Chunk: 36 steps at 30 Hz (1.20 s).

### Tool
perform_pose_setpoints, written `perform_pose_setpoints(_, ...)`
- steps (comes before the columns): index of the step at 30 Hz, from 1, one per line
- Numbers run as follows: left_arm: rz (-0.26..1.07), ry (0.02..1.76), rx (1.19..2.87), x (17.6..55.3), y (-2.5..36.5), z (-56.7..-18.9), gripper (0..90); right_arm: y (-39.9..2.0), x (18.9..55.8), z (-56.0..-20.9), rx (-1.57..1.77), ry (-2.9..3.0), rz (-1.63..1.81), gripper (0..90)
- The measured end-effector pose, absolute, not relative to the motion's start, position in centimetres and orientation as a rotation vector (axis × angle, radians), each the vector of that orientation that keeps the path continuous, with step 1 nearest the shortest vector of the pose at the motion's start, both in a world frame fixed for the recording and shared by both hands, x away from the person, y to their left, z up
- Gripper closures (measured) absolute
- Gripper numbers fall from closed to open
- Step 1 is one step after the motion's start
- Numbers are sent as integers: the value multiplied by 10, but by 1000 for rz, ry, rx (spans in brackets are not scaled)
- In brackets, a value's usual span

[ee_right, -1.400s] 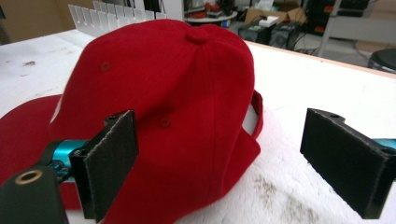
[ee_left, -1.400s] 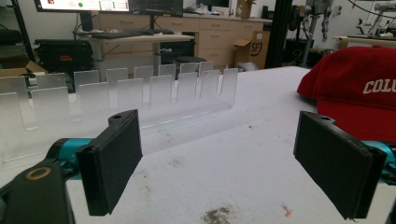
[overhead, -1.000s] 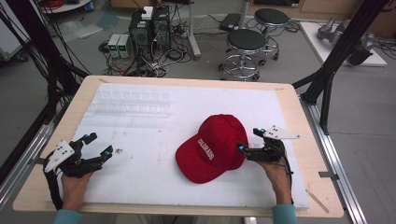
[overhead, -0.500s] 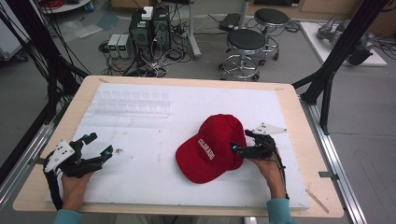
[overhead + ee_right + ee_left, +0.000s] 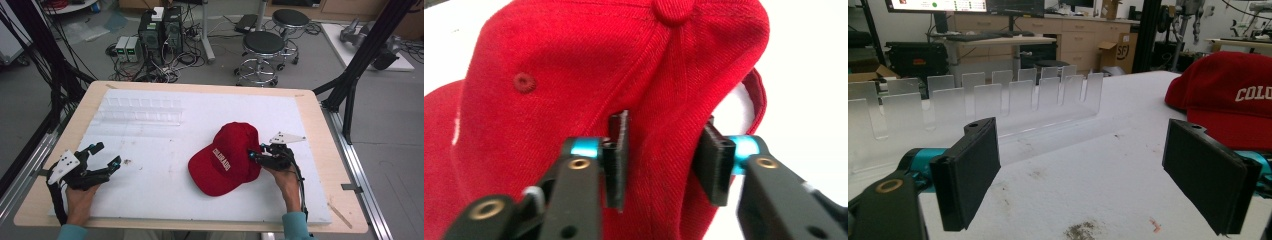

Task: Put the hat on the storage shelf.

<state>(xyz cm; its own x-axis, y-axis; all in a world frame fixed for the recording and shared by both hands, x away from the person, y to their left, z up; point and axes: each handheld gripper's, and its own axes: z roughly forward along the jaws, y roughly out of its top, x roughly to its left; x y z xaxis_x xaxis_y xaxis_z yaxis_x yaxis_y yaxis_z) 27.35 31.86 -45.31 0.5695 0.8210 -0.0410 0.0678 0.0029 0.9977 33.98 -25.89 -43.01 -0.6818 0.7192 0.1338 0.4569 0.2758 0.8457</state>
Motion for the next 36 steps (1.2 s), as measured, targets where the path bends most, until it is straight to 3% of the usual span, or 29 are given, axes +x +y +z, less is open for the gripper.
perform_pose_setpoints(6,703,804,1466,273,319,-453,156,-264,337,-427,1145,2244,1395,819)
perform_pose_setpoints(9,703,804,1467,273,319,-453,156,-263,336,-426,1168,2280,1427,858)
perform_pose_setpoints(36,706,809,1473,274,317,-452,156,-239,308,-373,903,2169,1763,873)
